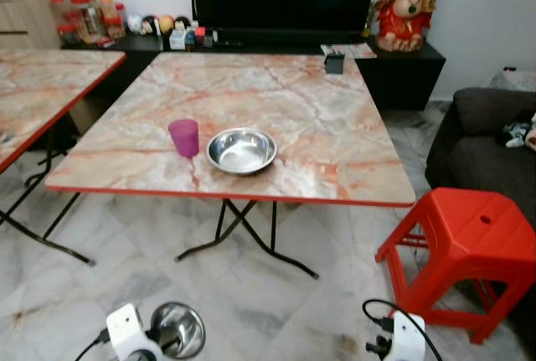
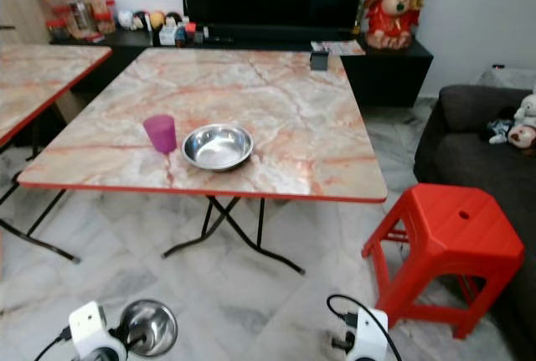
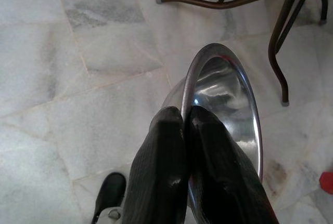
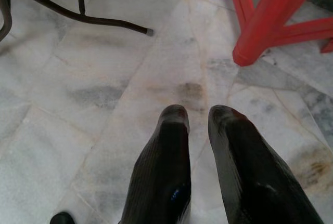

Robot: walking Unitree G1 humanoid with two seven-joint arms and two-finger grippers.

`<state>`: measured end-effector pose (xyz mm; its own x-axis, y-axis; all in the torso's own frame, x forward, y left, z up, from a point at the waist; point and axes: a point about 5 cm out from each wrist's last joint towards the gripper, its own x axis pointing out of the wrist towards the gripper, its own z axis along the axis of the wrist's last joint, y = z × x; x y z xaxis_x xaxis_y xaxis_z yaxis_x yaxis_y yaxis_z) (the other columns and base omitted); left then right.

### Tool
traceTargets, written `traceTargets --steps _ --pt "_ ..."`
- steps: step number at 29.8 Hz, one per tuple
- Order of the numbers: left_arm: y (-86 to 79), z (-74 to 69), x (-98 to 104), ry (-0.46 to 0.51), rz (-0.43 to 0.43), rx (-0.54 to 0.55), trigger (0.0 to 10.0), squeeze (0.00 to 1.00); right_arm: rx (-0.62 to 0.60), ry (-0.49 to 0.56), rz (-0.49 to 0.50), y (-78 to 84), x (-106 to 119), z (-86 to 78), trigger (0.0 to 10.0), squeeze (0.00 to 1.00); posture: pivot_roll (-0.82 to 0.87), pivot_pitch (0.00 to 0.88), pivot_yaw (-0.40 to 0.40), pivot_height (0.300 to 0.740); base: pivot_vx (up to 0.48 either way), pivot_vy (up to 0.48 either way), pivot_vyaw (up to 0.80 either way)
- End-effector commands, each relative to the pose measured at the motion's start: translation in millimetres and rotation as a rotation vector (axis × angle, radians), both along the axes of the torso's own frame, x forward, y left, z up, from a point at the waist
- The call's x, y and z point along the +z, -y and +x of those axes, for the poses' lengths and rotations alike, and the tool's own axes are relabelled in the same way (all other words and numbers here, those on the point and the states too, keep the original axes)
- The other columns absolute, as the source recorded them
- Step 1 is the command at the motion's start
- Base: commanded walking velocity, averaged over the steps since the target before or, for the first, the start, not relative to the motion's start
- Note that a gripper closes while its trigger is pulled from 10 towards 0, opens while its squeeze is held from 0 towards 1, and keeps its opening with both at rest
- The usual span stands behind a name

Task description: Setting the table

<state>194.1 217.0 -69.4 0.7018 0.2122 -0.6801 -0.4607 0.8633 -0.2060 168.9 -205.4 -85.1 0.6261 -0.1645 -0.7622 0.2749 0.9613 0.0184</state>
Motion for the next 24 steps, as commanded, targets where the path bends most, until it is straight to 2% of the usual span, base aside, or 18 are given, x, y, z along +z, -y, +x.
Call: traceTargets --steps 1,14,24 --pt "-1.6 3.9 2.1 0.000 0.012 -0.014 10.0 0.00 -0.008 0.015 0.004 -1.2 2.0 4.7 10.0 0.00 -0.04 0.000 -0.024 0.740 0.405 0.000 0.00" --pt "1.0 6.1 3.0 0.007 0.020 -0.045 10.0 0.00 -0.007 0.018 0.003 -1.1 2.4 5.5 10.0 0.00 -0.04 0.000 -0.023 0.740 0.398 0.000 0.00" --pt "6.9 11.1 5.1 0.022 0.033 -0.104 10.0 0.00 -0.005 0.020 0.006 -1.8 2.8 6.8 10.0 0.00 -0.04 0.000 -0.024 0.740 0.000 0.000 0.00"
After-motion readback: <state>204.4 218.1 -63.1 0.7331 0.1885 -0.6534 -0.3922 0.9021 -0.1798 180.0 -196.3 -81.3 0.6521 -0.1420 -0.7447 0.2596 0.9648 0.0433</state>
